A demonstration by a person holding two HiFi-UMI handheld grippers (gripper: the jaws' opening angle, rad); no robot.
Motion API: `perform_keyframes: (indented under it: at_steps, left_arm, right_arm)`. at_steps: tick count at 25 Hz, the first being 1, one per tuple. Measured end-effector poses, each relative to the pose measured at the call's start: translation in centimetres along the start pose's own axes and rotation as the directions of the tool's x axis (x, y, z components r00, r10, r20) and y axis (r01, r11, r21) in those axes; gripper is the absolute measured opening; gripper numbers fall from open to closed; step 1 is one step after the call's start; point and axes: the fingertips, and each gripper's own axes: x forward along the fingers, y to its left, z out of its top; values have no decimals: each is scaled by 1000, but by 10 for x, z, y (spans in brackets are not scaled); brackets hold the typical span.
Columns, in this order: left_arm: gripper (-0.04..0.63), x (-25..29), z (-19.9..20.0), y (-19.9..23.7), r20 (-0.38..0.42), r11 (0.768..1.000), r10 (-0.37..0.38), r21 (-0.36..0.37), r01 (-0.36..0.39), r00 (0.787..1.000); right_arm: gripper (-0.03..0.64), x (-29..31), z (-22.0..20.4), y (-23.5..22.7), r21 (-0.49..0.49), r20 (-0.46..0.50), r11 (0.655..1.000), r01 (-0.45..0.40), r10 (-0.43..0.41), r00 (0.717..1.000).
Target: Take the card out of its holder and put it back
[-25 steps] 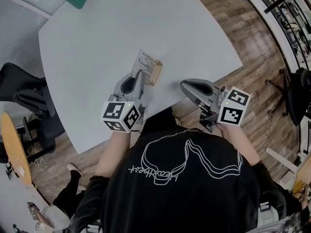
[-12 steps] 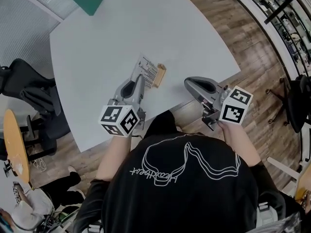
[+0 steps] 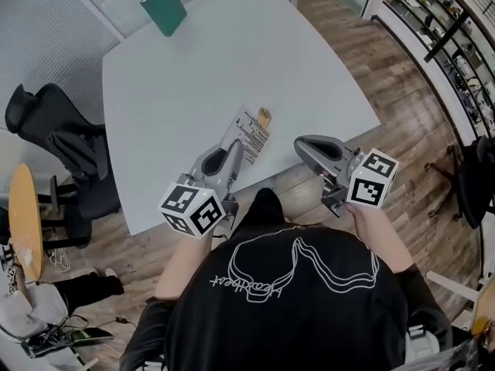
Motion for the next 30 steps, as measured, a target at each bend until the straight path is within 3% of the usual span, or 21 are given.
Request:
perform_keyframes:
  at_steps: [6,10,14,30]
  left_arm:
    - [26,-16,-16,-34,5,1000,-5,-4,5,1000]
    - [26,-20,-21,-43,-2,1000,-14,-4,14,1000]
    - [26,-21,-23,-53,-11,999,-29,16,29,1000]
    - [26,-6,-20,-40,-33,999,-25,39,26,999]
  right_arm:
    - [9,-23,0,15,-42,3,999,2,-1,1000]
    - [9,-24,-14,19,-90,-51,995,37,-41,998]
    - [9,-29,-24,23,-80,-60,996,36,-41,997]
    - [9,-25,-27,10,-48,-63,997,56,-59,996]
